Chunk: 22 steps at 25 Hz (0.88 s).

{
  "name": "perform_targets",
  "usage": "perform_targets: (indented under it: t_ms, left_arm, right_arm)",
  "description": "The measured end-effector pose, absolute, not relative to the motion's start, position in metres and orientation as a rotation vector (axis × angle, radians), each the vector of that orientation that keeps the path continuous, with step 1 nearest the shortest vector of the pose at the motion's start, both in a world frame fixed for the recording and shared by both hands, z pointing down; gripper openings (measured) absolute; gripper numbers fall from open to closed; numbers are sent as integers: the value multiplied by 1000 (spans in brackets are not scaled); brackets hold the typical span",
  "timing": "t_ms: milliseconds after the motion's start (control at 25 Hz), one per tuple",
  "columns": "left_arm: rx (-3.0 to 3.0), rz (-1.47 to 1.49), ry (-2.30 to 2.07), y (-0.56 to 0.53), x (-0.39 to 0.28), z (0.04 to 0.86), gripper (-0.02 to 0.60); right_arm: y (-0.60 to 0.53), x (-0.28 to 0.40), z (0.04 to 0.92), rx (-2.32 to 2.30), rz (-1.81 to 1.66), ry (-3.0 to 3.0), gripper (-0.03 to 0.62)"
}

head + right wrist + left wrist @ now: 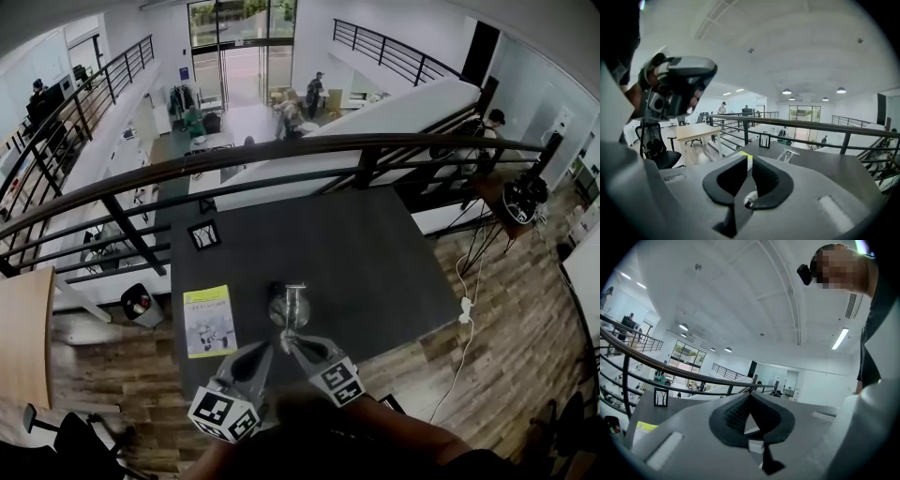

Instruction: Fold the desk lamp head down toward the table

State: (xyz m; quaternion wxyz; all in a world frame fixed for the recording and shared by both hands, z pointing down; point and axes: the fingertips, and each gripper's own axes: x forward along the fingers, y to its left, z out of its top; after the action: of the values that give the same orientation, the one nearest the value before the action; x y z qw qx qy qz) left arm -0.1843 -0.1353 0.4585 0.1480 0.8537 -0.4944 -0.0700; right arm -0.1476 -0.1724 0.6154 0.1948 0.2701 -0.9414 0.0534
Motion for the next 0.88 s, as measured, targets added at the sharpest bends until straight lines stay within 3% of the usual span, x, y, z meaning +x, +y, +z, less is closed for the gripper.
perform_targets:
  t_ms: [120,880]
  left_arm:
    - [2467,-209,-1415,-137,-179,455,2]
    - [2504,-240,-1535,-97,-48,433,0]
  right_arm:
    - [-165,-144,584,762,158,-2711,5]
    - [-108,-20,485,581,200,-2971,3]
